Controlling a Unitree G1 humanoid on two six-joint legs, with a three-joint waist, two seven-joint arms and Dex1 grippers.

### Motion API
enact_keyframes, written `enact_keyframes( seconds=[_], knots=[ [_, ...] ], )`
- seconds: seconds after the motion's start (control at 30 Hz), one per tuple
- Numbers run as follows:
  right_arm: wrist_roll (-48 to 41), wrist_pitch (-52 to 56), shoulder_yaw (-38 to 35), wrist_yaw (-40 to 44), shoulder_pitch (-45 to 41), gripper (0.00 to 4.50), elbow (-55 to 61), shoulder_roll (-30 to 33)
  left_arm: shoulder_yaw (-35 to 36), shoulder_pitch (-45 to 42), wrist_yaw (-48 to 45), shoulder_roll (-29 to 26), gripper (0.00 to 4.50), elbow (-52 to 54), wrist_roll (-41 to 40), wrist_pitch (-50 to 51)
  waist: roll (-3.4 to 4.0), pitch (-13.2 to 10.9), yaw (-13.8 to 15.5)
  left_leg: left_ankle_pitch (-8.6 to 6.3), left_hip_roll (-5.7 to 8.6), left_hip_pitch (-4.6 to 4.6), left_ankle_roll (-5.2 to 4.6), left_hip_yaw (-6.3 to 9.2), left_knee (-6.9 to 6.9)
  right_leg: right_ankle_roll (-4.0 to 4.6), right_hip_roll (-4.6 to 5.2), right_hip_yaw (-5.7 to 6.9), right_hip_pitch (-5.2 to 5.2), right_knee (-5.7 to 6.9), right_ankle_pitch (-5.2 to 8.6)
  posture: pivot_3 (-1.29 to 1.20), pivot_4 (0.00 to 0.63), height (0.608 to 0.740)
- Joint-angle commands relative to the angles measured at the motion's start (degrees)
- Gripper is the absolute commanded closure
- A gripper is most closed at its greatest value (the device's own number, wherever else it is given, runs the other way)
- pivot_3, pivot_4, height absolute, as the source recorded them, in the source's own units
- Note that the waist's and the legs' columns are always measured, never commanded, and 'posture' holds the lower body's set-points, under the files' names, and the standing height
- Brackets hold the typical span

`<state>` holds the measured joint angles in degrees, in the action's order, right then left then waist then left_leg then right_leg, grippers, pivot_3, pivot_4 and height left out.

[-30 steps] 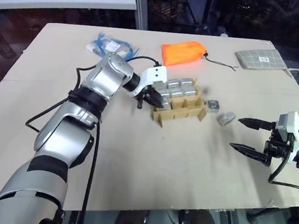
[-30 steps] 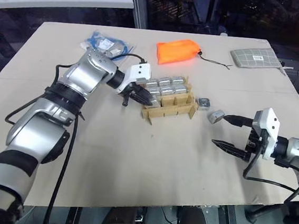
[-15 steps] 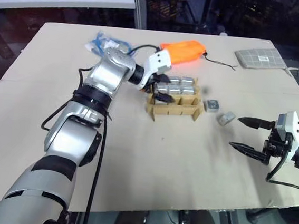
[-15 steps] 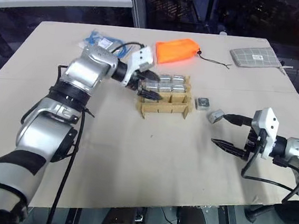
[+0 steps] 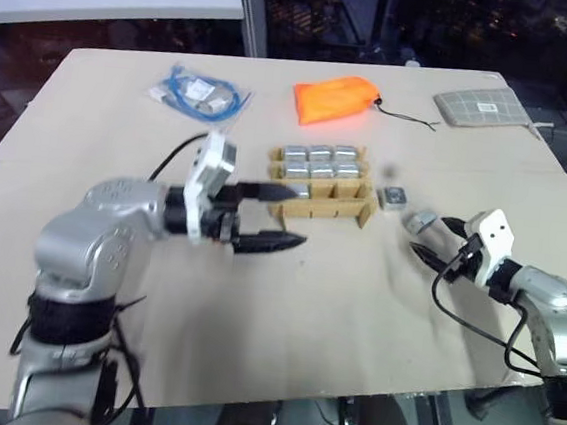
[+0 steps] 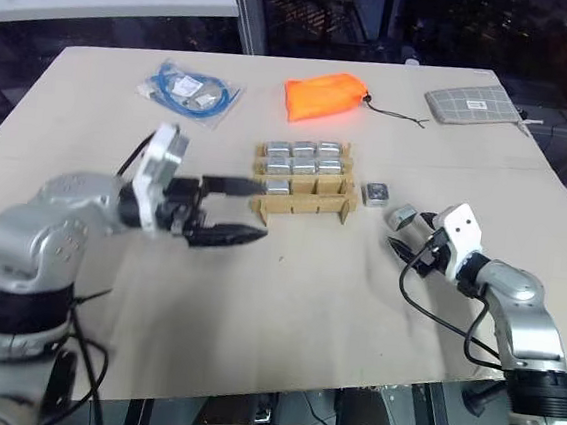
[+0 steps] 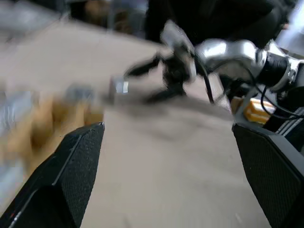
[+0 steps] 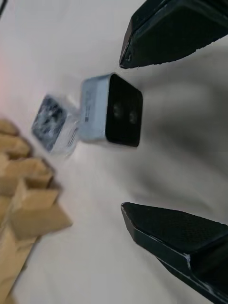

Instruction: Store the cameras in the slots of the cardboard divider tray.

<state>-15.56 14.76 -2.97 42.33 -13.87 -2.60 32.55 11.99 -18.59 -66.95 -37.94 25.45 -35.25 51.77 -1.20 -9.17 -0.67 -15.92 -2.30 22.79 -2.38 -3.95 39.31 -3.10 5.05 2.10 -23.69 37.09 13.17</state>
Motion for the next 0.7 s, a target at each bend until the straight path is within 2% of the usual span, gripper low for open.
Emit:
enact_keyframes(
  seconds=[0.03, 0.17, 0.27, 0.37, 0.47, 0.63, 0.7],
  knots=[
    [1.2, -2.0, -0.3, -1.2, -3.7, 0.0, -3.0, -1.1, 8.3, 10.1, 2.4, -2.3, 0.04, 9.9, -5.9, 1.2, 0.01, 0.0, 0.0, 0.0, -0.01, -0.01, 0.0, -0.03, 0.0, 0.01, 0.0, -0.03, 0.0, -0.01, 0.0, 0.0, 0.15, 0.74],
    [3.3, -5.7, 0.3, 0.0, -6.1, 0.0, -7.0, -0.5, 13.6, 18.0, 5.3, -4.6, 0.04, 11.7, -6.9, 0.0, 0.02, 0.0, 0.4, 0.0, 0.0, -0.02, 0.01, 0.01, -0.01, 0.03, 0.01, 0.04, 0.01, -0.01, 0.0, 0.0, 0.15, 0.74],
    [4.3, -9.7, 0.7, 5.7, -7.6, 0.0, -9.8, 3.7, 16.1, 21.3, 7.0, -5.7, 0.04, 12.1, -7.9, -0.2, 0.07, 0.0, 0.6, 0.01, 0.01, -0.03, 0.01, 0.01, -0.01, 0.04, 0.01, 0.05, 0.03, -0.02, 0.01, 0.0, 0.15, 0.74],
    [8.0, -16.2, 3.6, 14.6, -12.8, 0.0, -15.2, 11.3, 19.2, 24.3, 8.2, -5.8, 0.04, 14.5, -11.2, -0.6, 0.21, -0.2, 0.2, 0.0, 0.03, -0.03, 0.0, -0.07, 0.01, 0.05, 0.04, -0.03, 0.02, -0.06, 0.0, 0.0, 0.15, 0.74],
    [11.5, -24.4, 7.0, 19.8, -17.5, 0.0, -20.5, 14.6, 20.7, 26.0, 9.9, -5.7, 0.04, 15.3, -12.9, -1.4, 0.23, -0.2, -0.2, -0.01, 0.03, -0.08, -0.01, -0.09, -0.01, 0.08, 0.03, -0.08, 0.02, -0.1, 0.03, 0.0, 0.15, 0.74],
    [17.6, -39.1, 13.1, 26.3, -28.8, 0.0, -32.8, 14.7, 23.1, 29.7, 11.9, -6.3, 0.04, 17.3, -13.6, -3.2, 0.34, -0.2, -1.1, 0.0, -0.06, -0.19, 0.01, -0.11, -0.12, 0.05, -0.13, -0.16, 0.0, -0.09, 0.0, 0.0, 0.15, 0.74],
    [21.3, -44.8, 16.8, 28.7, -32.9, 0.0, -38.0, 14.1, 23.4, 31.1, 12.3, -7.7, 0.04, 18.3, -10.4, -5.5, 0.33, -0.2, -1.2, 0.01, -0.06, -0.16, 0.02, -0.11, -0.12, 0.05, -0.11, -0.15, 0.0, -0.1, 0.0, 0.0, 0.15, 0.74]
  ],
)
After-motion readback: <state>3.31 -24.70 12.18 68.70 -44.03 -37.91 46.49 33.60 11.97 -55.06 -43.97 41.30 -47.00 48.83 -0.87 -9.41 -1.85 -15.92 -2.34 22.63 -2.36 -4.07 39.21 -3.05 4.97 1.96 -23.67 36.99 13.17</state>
